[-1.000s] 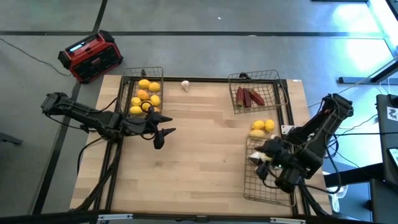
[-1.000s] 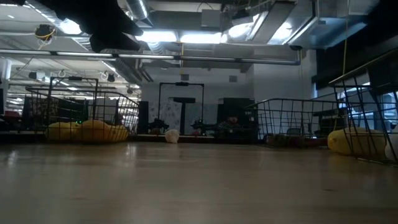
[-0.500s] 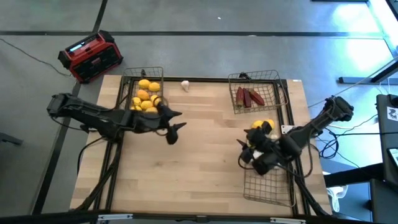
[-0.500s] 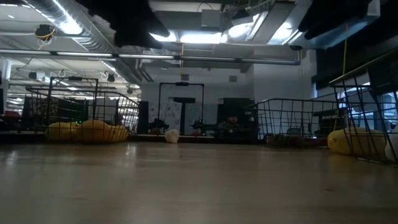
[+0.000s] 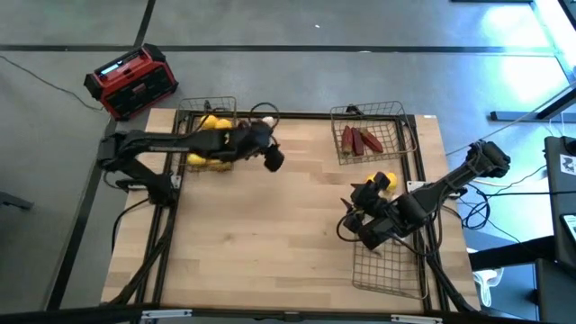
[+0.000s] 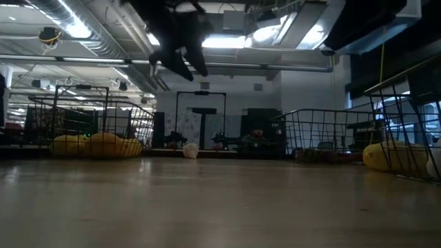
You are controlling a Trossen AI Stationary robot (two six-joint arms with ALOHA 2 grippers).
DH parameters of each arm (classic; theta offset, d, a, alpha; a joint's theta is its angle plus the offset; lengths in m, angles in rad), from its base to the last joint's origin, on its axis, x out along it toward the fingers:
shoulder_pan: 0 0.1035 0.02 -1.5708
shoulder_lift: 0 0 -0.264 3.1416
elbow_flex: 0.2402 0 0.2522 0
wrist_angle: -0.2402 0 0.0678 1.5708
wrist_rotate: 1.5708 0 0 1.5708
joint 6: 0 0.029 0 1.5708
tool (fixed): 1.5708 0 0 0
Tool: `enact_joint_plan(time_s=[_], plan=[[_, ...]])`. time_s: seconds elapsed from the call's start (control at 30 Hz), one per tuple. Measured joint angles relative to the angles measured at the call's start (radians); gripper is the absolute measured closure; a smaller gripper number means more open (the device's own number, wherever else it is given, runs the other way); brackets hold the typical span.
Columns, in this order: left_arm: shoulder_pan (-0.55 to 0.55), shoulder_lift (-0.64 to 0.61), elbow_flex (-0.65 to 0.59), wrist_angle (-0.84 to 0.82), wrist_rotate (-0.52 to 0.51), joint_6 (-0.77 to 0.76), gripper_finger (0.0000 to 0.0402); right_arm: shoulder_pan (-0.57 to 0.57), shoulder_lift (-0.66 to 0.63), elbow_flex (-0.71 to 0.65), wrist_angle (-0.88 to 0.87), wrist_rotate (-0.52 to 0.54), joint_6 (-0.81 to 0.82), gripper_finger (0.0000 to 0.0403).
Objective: Sort produce into baskets
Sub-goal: Put the white garlic into the bottom wire basket
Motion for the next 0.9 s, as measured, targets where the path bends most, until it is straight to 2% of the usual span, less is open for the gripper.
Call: enact_joint_plan(time_s=[0.13,0.57,0.7,0.9], plan=[[0.075,0.079,0.043,-0.007,0.078,0.009,0.0164,0.002,0.0,0.0,0.0,-0.023,-0.003,0.0158],[0.245,0.278,0.09,-0.028,0.09,-0.037,0.0164,0.002,0.0,-0.043,0.011,-0.043,0.036,0.0158],[0.266,0.315,0.104,-0.042,0.118,-0.048,0.0164,0.002,0.0,-0.048,0.016,-0.043,0.036,0.0158],[0.253,0.387,0.24,-0.175,0.116,-0.033,0.0164,0.002,0.0,-0.048,0.019,-0.04,0.031,0.0158]])
